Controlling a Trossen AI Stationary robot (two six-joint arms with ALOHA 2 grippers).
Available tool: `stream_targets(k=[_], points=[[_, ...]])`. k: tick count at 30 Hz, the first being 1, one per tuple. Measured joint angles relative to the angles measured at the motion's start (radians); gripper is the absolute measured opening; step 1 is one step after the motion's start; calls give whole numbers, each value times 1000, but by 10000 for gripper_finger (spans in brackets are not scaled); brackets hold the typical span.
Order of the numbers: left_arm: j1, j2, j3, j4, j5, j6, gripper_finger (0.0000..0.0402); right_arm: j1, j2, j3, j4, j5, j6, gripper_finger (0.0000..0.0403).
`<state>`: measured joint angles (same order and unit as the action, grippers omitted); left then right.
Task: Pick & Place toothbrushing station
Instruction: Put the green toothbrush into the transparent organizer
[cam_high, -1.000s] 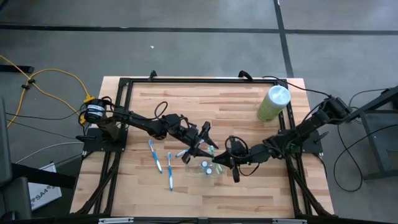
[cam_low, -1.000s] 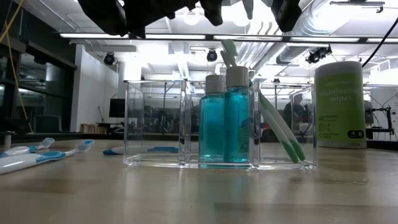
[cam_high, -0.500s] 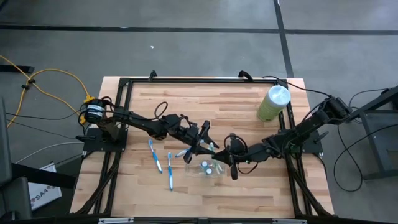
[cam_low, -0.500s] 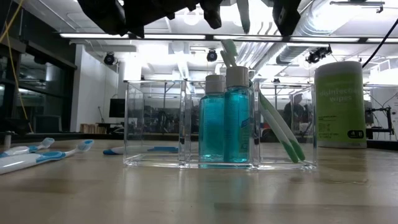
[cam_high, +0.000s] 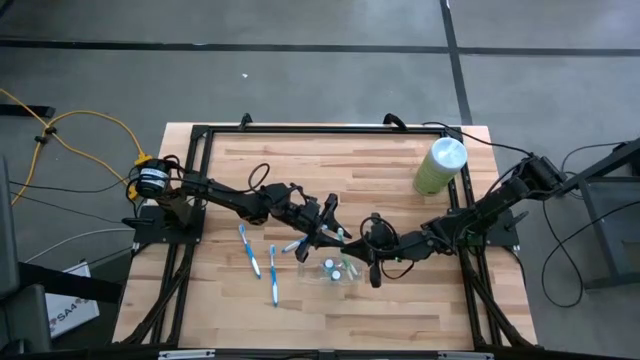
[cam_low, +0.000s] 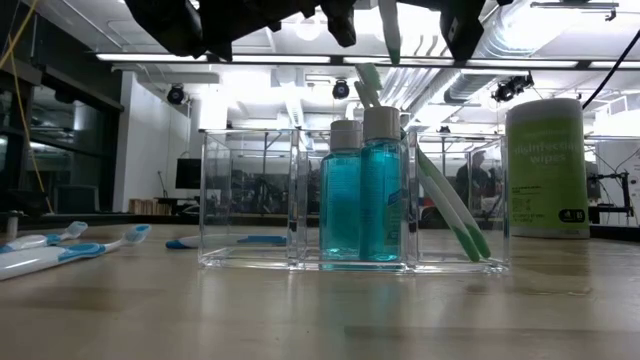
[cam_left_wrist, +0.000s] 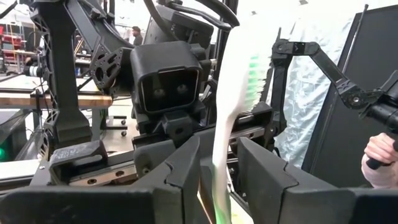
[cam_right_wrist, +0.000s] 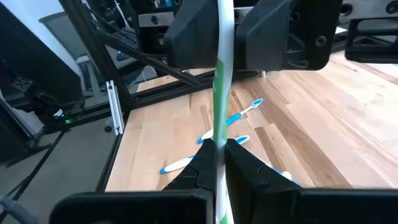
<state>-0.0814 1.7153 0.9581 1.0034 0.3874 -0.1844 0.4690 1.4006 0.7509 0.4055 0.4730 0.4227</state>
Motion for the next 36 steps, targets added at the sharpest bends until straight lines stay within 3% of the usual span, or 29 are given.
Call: stream_targets(k=[11,15,20,26,36], points=[[0,-6,1,8,-46,17,97,0,0,0,-6,26,2,5],[0,-6,1,8,-52,19,74,0,0,0,-7,26,2,5],[0,-6,1,8,-51,19,15,0,0,0,-8,26,2,5],[0,-6,1,8,-49,35,8,0,0,0,-8,26,2,7],[0,-6,1,7,-21,37,6,0,0,0,-6,-1,24,73]])
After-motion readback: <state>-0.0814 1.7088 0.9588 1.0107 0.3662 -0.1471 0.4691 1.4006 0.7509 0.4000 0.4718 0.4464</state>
